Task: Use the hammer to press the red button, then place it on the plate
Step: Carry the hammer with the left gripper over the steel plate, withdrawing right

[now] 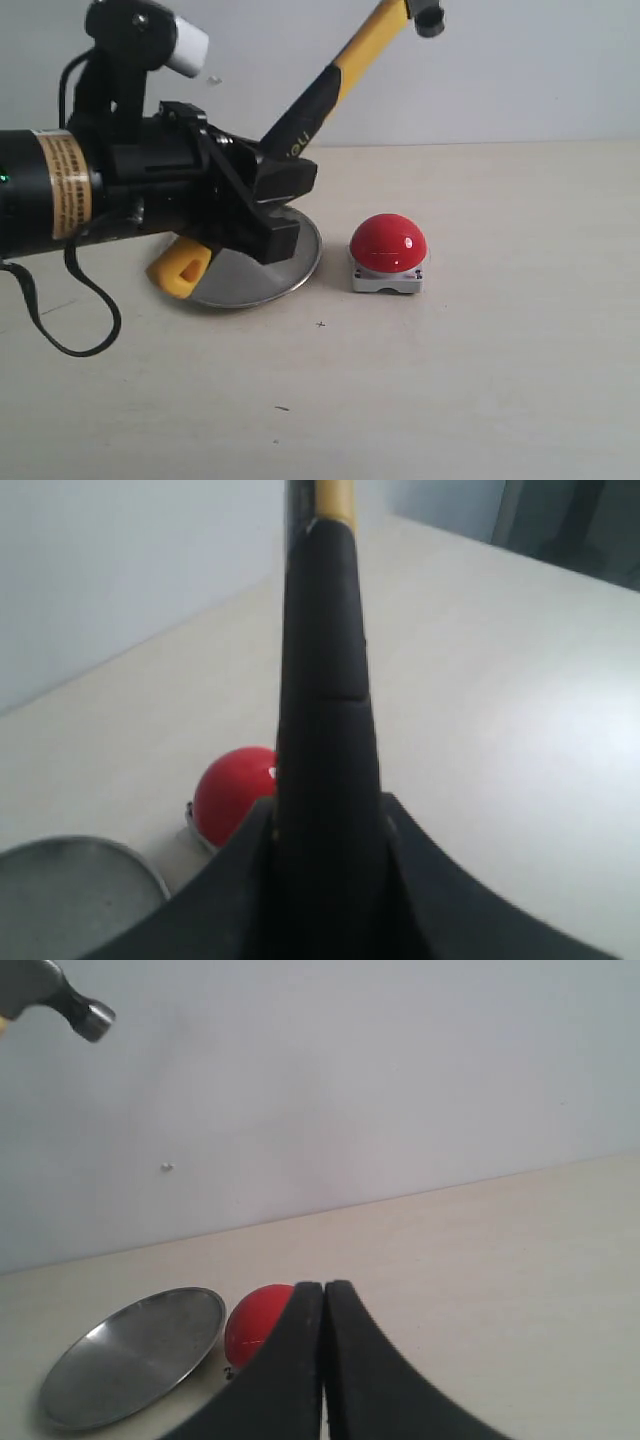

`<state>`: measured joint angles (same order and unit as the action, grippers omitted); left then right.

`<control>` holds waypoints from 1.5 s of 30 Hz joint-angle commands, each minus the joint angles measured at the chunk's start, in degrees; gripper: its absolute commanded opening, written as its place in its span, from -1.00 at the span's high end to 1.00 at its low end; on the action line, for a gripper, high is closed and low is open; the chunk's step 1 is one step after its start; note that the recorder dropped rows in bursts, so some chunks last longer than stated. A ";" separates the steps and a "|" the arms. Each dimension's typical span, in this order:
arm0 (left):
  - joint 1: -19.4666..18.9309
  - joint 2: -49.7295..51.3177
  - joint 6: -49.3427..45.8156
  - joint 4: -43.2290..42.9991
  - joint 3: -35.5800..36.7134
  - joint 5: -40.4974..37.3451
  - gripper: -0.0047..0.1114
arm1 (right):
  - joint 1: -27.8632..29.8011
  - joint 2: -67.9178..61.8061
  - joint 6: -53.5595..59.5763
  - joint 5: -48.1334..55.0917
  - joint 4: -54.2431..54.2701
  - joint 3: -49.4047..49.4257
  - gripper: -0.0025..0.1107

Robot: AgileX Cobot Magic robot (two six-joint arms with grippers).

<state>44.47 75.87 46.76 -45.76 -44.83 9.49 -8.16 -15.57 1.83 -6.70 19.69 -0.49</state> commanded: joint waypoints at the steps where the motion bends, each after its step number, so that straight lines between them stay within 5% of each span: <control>1: 0.08 -2.91 -3.13 3.44 -0.64 2.81 0.92 | 0.15 0.26 -0.01 0.24 -0.15 0.19 0.96; 20: 0.08 10.64 -3.35 3.59 -0.64 2.80 0.92 | 0.15 0.26 -0.01 0.24 -0.15 0.19 0.96; 33: -3.28 26.39 -6.68 16.12 -0.64 7.32 0.92 | 0.15 0.26 -0.01 0.24 -0.15 0.19 0.96; 45: -2.21 22.69 -7.38 15.80 -0.64 9.02 0.92 | 0.15 0.26 -0.01 0.84 -0.15 0.19 0.96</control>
<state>41.83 101.84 40.23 -29.74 -45.02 14.07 -8.16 -15.57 1.73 -6.18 19.69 -0.49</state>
